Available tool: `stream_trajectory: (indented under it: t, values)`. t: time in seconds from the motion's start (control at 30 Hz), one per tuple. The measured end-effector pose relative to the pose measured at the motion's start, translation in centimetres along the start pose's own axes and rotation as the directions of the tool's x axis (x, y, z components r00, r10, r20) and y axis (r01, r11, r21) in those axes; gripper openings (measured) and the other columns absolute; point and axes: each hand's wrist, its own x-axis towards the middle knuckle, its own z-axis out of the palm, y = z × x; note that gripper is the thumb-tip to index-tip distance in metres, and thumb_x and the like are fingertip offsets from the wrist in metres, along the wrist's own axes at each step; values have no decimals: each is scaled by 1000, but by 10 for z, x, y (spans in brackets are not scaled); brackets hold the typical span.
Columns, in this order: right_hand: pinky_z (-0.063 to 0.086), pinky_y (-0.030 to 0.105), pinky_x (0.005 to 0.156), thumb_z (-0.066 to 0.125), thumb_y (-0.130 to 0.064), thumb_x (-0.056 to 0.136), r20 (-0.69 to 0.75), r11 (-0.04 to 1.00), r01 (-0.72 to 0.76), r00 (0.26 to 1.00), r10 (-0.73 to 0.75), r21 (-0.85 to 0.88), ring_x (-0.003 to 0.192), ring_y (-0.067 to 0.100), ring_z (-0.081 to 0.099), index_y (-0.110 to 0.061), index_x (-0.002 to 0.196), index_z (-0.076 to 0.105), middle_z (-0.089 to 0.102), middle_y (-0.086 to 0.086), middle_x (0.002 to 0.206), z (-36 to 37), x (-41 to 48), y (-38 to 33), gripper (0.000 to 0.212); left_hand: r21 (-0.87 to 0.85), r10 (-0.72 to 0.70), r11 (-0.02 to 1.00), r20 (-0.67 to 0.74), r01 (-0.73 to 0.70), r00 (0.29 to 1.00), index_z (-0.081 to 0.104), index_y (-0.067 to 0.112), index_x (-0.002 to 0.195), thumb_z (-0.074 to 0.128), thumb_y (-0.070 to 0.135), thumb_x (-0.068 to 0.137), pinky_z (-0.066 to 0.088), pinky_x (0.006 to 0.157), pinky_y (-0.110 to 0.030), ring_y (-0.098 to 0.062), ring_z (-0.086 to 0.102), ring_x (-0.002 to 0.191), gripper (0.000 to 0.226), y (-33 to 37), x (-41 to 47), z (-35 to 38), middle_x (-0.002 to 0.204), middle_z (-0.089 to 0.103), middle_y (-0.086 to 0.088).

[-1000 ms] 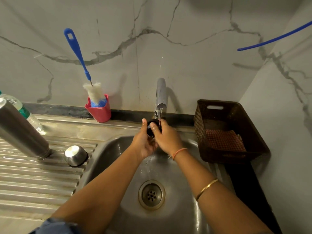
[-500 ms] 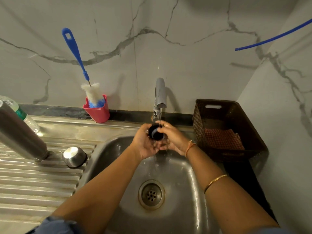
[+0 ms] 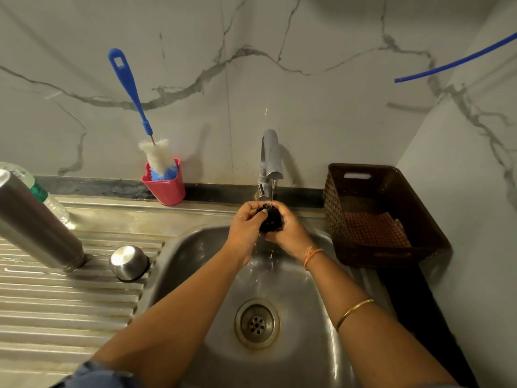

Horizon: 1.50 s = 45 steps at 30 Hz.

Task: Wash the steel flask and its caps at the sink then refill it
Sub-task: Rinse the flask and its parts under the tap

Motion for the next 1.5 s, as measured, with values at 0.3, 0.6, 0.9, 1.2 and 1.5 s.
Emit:
stream_trajectory:
  t: [0.3, 0.6, 0.9, 1.2, 1.5]
  values:
    - [44, 40, 103, 69, 2, 78, -19, 996, -8, 1000, 10, 92, 124, 17, 46, -21, 136, 45, 50, -1, 132, -9, 2, -11, 67, 145, 185, 965, 212, -218, 960, 51, 16, 127, 47, -9, 91, 48, 86, -12, -4, 55, 112, 45, 3, -3, -19, 121, 58, 5]
    - [55, 27, 73, 53, -2, 90, 185, 852, -269, 961, 206, 449, 109, 26, 56, -16, 128, 49, 51, 14, 122, -13, -4, -29, 40, 488, 321, 775, 244, -402, 915, 50, 19, 131, 74, 5, 78, 32, 86, 3, -1, 49, 113, 60, -11, 2, -30, 121, 58, 9]
    - [50, 23, 55, 49, -25, 96, 39, 780, -309, 938, 344, 545, 108, 31, 59, -10, 121, 58, 58, 19, 122, -6, -1, -38, 30, 433, 304, 816, 241, -382, 922, 45, 21, 134, 69, 5, 83, 41, 92, -5, 4, 52, 109, 59, -9, -3, -23, 117, 54, 17]
    - [46, 27, 65, 51, -30, 93, 105, 711, -389, 906, 410, 585, 100, 27, 56, -7, 121, 54, 56, 21, 120, 0, -15, -32, 37, 483, 292, 785, 265, -389, 919, 51, 20, 130, 73, 9, 80, 45, 98, -19, -6, 58, 112, 56, -17, -10, -33, 118, 62, 8]
    - [53, 27, 59, 59, -24, 90, 103, 749, -381, 915, 391, 542, 105, 31, 59, -4, 116, 58, 59, 21, 118, 0, -25, -37, 33, 487, 269, 796, 250, -360, 930, 54, 17, 128, 75, 8, 78, 43, 87, -4, 3, 59, 101, 54, -16, -19, -36, 112, 64, 9]
